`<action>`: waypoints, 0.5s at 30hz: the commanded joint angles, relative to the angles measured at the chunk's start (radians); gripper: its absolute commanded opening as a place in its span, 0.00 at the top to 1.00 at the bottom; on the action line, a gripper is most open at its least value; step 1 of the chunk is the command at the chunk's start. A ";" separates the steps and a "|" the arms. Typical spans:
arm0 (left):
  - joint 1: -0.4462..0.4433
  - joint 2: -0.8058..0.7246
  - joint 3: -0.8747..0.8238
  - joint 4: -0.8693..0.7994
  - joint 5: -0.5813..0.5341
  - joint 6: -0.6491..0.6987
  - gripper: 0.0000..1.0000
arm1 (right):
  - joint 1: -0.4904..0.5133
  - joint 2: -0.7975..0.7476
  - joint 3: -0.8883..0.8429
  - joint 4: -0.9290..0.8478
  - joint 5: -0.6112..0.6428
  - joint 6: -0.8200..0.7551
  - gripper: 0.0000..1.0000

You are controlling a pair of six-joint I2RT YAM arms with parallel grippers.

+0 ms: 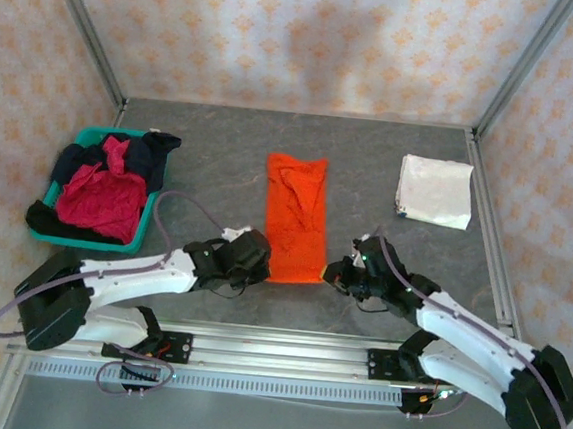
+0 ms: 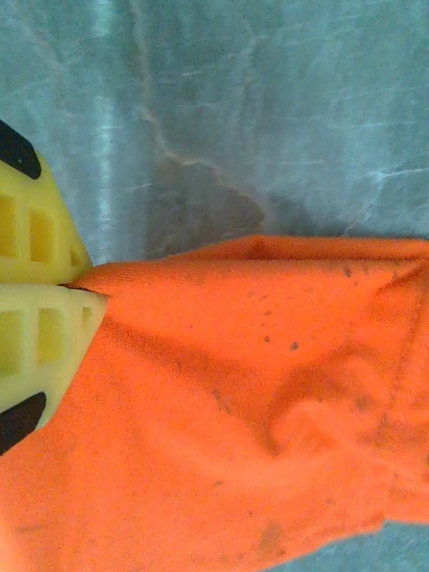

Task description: Fold and stack the t-shirts

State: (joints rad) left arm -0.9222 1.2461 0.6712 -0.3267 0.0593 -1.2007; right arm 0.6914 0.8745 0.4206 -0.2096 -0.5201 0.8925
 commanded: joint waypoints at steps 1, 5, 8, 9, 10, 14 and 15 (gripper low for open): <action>-0.031 -0.070 0.026 -0.178 -0.115 -0.075 1.00 | 0.005 -0.081 0.024 -0.148 0.072 0.038 1.00; -0.036 -0.102 0.111 -0.300 -0.162 -0.050 1.00 | 0.005 -0.082 0.135 -0.187 0.109 -0.025 1.00; -0.013 -0.087 0.195 -0.352 -0.172 0.007 1.00 | 0.002 -0.009 0.243 -0.205 0.136 -0.119 1.00; 0.009 -0.077 0.223 -0.367 -0.165 0.029 1.00 | -0.002 0.026 0.284 -0.213 0.144 -0.158 1.00; 0.028 -0.067 0.247 -0.376 -0.162 0.052 1.00 | -0.008 0.057 0.317 -0.219 0.150 -0.188 1.00; 0.110 -0.007 0.344 -0.379 -0.156 0.180 1.00 | -0.072 0.215 0.428 -0.171 0.111 -0.288 1.00; 0.137 0.013 0.378 -0.385 -0.149 0.213 1.00 | -0.089 0.255 0.453 -0.148 0.099 -0.307 1.00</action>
State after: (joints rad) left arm -0.8330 1.2175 0.9825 -0.6205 -0.0387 -1.1099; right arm 0.6445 1.0542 0.8143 -0.3748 -0.4393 0.6971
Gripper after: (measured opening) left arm 0.052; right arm 0.046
